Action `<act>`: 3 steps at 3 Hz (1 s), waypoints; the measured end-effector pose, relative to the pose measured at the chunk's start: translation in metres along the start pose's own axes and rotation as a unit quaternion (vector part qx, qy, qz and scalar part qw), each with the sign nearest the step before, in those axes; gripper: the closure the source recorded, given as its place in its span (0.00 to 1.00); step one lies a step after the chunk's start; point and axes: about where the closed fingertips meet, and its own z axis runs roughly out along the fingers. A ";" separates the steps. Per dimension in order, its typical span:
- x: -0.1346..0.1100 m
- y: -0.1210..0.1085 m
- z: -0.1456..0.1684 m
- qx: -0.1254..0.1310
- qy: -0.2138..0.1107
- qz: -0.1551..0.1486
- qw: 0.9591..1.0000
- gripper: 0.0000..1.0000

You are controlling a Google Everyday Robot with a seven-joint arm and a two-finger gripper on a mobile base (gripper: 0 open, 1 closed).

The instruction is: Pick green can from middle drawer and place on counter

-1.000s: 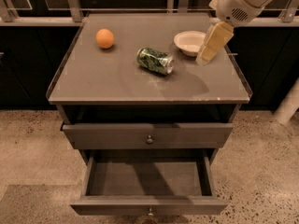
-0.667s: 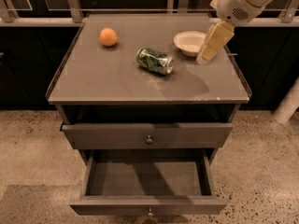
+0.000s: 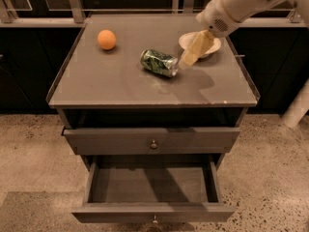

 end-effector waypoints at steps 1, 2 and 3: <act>-0.019 -0.014 0.041 -0.020 -0.032 0.011 0.999 0.00; -0.030 -0.017 0.073 -0.042 -0.054 0.026 0.997 0.00; -0.030 -0.018 0.076 -0.044 -0.055 0.027 0.997 0.00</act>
Offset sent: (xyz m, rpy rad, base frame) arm 0.0737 0.0755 -0.0477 0.2054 0.0819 0.0473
